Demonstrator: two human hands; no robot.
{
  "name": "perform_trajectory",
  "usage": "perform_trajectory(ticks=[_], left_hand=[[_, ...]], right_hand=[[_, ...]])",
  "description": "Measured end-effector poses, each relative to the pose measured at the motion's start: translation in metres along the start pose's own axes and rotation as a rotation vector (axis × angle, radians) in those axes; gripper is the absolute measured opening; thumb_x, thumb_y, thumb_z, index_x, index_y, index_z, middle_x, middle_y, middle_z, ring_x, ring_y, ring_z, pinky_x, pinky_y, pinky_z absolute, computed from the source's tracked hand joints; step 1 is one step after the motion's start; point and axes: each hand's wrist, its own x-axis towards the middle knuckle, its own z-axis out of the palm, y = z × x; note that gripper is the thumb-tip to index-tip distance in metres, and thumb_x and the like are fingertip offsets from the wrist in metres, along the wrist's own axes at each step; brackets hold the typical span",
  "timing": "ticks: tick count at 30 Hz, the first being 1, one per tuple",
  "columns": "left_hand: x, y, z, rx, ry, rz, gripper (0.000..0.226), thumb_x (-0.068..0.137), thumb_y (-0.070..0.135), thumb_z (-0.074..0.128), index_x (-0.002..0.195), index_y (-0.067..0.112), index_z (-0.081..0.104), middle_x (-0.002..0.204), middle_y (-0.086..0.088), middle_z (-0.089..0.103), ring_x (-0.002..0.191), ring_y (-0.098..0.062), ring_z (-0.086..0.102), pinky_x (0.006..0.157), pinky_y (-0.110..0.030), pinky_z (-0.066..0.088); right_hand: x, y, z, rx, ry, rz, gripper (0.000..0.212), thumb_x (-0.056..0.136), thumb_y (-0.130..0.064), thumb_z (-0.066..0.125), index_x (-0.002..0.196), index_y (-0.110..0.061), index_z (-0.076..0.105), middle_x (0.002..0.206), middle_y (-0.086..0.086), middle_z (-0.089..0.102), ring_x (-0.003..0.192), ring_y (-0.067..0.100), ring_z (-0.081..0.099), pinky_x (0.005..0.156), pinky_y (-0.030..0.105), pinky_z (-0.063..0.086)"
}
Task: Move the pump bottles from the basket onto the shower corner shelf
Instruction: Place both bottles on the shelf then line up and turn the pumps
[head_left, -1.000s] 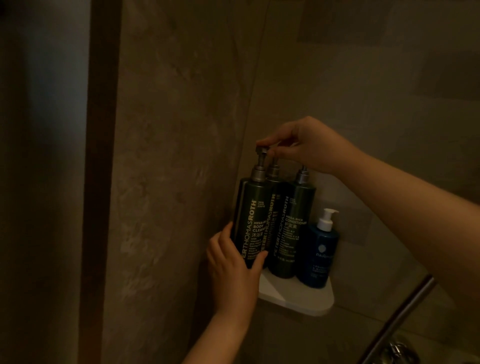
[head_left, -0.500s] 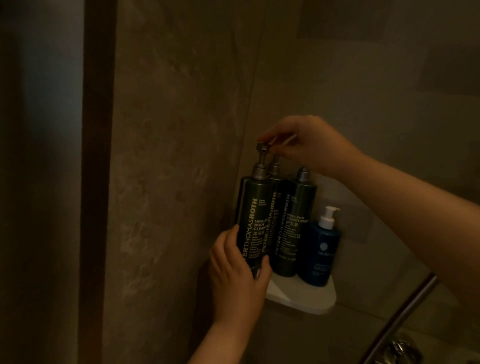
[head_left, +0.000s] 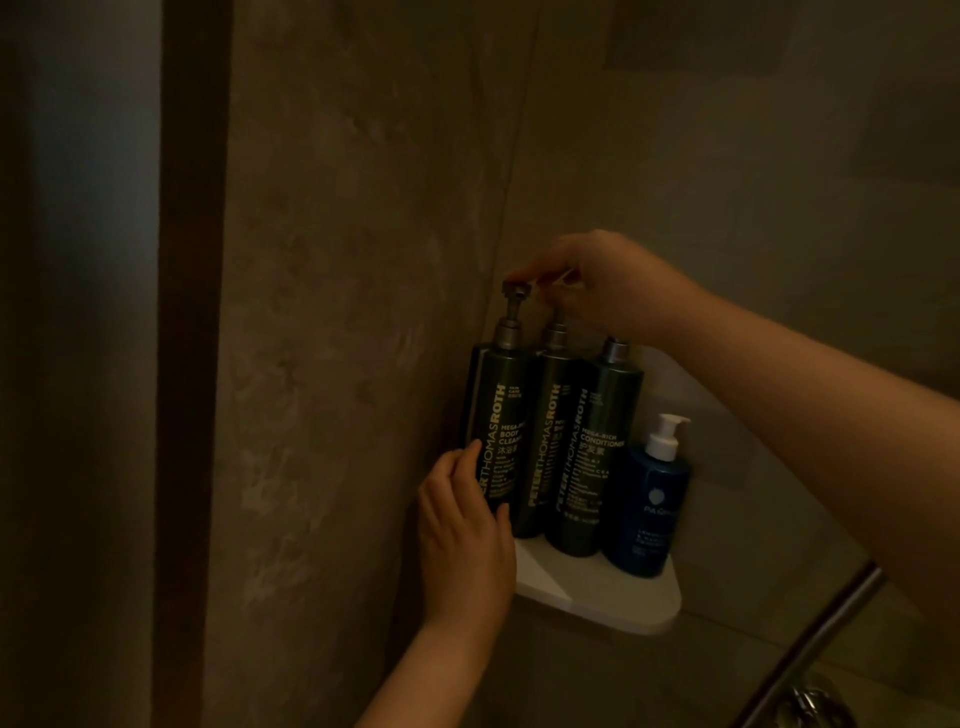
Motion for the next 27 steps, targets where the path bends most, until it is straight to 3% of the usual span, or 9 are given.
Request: perform_trajectory(ticks=[6,15,19,27], left_hand=[[0.007,-0.006,0.006,0.033,-0.006,-0.011,0.075,0.068,0.013,0.080,0.134,0.006,0.044,0.122,-0.015,0.050,0.103,-0.026,0.053,0.084,-0.033,0.049],[0.015,-0.009,0.013,0.015,-0.054,-0.060,0.072,0.069,0.006,0.080,0.133,0.007,0.047,0.118,-0.013,0.053,0.097,-0.022,0.057,0.075,-0.026,0.052],[0.019,-0.008,0.016,0.002,-0.123,-0.101,0.077,0.071,0.002,0.077,0.138,0.009,0.040,0.122,-0.011,0.050,0.100,-0.019,0.056,0.075,-0.025,0.055],[0.020,-0.006,0.020,-0.044,-0.192,-0.123,0.078,0.078,-0.003,0.065,0.145,0.014,0.029,0.128,-0.009,0.042,0.101,-0.016,0.053,0.075,-0.022,0.053]], right_hand=[[0.013,0.004,0.004,-0.057,-0.043,0.024,0.033,0.091,-0.013,0.054,0.117,-0.029,0.067,0.113,0.000,0.066,0.093,0.008,0.056,0.078,0.021,0.040],[0.027,0.004,0.011,-0.110,-0.103,0.040,0.037,0.092,-0.010,0.051,0.123,-0.025,0.063,0.114,0.005,0.066,0.103,0.020,0.060,0.088,0.033,0.045],[0.031,0.006,0.013,-0.115,-0.107,0.049,0.036,0.092,-0.010,0.051,0.123,-0.024,0.063,0.118,0.005,0.065,0.105,0.021,0.059,0.091,0.036,0.045],[0.036,0.011,0.014,-0.121,-0.110,0.069,0.033,0.093,-0.015,0.053,0.121,-0.026,0.064,0.119,0.002,0.065,0.104,0.018,0.060,0.087,0.030,0.046]])
